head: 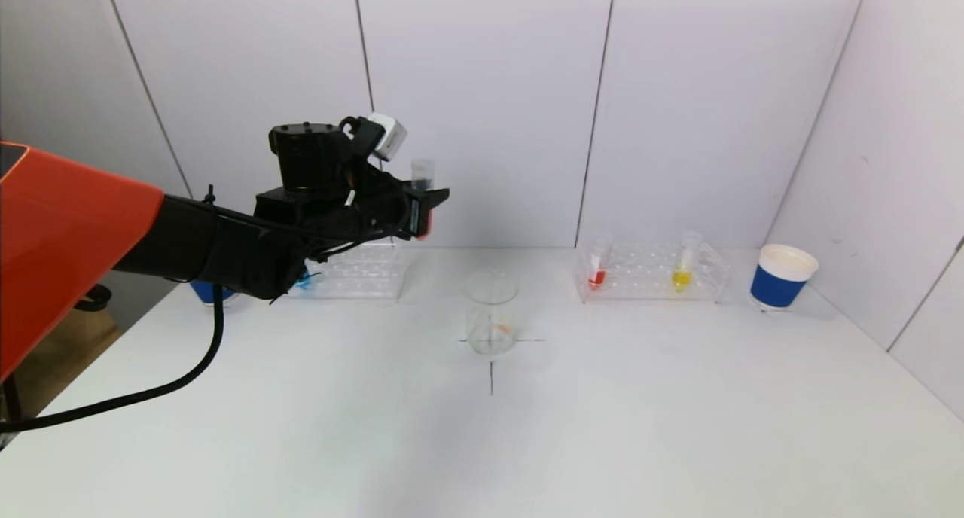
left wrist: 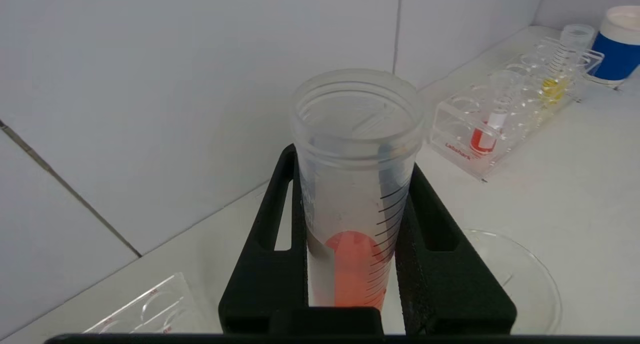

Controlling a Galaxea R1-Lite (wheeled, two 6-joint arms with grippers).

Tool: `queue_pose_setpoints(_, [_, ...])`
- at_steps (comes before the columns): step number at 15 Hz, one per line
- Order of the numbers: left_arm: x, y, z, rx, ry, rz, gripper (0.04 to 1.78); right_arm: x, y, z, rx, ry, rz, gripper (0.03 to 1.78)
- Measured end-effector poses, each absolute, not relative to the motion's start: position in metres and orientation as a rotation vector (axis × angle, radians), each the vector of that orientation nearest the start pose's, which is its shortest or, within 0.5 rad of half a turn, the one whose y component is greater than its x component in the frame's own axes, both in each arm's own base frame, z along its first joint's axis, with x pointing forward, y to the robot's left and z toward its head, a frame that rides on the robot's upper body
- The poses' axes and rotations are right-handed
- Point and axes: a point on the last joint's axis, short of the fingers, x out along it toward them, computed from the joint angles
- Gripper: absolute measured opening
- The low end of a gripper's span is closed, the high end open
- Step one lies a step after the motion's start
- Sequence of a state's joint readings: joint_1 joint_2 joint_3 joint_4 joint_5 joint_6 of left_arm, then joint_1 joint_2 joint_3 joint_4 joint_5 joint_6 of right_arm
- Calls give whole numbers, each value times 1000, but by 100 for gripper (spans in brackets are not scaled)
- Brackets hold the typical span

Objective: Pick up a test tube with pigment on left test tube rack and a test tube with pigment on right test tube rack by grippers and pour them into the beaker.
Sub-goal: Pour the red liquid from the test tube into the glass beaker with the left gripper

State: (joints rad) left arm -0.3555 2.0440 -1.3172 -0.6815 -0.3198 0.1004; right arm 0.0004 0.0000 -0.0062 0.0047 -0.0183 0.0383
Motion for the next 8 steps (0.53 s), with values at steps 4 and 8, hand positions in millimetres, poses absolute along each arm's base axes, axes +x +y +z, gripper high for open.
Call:
queue_pose_setpoints(4, [392, -154, 206, 125, 31, -777, 50, -23, 0, 77, 38, -2, -17, 177])
queue_pose_setpoints(8, [399, -149, 200, 259, -28, -889, 50, -23, 0, 77, 38, -2, -17, 177])
